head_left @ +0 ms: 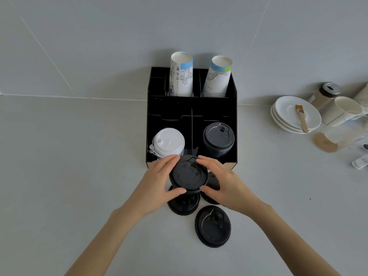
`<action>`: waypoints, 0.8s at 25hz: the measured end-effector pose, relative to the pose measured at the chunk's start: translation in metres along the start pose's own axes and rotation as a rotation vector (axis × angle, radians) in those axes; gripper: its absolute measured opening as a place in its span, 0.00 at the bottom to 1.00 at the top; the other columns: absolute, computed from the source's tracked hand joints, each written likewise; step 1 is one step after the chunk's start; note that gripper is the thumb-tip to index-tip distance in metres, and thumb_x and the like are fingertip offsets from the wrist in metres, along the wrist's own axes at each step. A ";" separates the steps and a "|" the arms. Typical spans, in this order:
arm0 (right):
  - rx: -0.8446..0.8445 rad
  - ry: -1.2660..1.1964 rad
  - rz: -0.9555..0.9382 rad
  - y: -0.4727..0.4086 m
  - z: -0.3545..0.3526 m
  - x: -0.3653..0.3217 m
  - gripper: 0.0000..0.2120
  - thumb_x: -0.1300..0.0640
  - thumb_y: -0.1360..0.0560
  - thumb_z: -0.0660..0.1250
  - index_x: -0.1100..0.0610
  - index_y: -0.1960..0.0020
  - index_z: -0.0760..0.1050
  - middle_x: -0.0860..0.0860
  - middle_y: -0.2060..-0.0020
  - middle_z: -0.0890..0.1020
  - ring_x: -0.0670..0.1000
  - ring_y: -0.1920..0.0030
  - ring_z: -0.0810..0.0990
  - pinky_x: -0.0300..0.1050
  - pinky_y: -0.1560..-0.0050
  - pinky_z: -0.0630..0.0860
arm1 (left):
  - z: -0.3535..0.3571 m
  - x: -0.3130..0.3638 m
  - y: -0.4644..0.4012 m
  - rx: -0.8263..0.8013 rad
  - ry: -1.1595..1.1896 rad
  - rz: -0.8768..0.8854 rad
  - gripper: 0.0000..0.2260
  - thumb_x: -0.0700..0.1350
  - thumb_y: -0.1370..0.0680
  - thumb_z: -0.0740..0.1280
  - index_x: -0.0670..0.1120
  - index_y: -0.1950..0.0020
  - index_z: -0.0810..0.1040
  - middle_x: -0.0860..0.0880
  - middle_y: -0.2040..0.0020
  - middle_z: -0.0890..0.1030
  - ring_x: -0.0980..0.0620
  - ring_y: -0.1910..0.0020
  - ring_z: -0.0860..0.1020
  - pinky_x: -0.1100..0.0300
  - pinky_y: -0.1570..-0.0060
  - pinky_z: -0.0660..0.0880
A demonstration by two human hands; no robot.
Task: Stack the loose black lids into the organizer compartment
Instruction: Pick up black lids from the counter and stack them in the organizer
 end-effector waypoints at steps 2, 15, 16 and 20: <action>0.031 -0.005 -0.001 -0.003 -0.014 0.005 0.28 0.58 0.29 0.67 0.49 0.33 0.61 0.46 0.30 0.64 0.49 0.40 0.74 0.31 0.41 0.68 | -0.003 0.011 -0.015 0.008 -0.028 0.030 0.34 0.52 0.31 0.69 0.50 0.30 0.56 0.53 0.30 0.62 0.59 0.35 0.57 0.67 0.37 0.53; 0.184 0.021 0.004 -0.037 -0.089 0.045 0.26 0.61 0.29 0.67 0.52 0.34 0.64 0.50 0.33 0.68 0.41 0.41 0.65 0.14 0.46 0.54 | 0.000 0.051 -0.106 0.009 -0.088 0.077 0.29 0.48 0.29 0.68 0.45 0.32 0.60 0.48 0.30 0.64 0.49 0.33 0.63 0.58 0.35 0.58; 0.189 0.027 0.006 -0.040 -0.093 0.048 0.25 0.62 0.29 0.67 0.52 0.34 0.64 0.51 0.33 0.68 0.41 0.41 0.65 0.14 0.46 0.54 | 0.002 0.052 -0.112 0.008 -0.093 0.075 0.29 0.48 0.29 0.68 0.45 0.32 0.60 0.48 0.30 0.64 0.49 0.32 0.63 0.57 0.34 0.59; 0.198 0.026 0.024 -0.046 -0.097 0.063 0.25 0.62 0.29 0.66 0.53 0.34 0.64 0.52 0.34 0.68 0.42 0.44 0.66 0.15 0.47 0.55 | 0.011 0.052 -0.128 -0.014 -0.120 0.065 0.28 0.48 0.28 0.67 0.45 0.32 0.60 0.48 0.29 0.63 0.48 0.32 0.62 0.52 0.33 0.60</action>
Point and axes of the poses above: each hand's wrist, its own y-axis away from the middle knuckle, its own z-axis out of the palm, x = y × z, the point moved 8 cm from there along -y, towards the middle knuckle
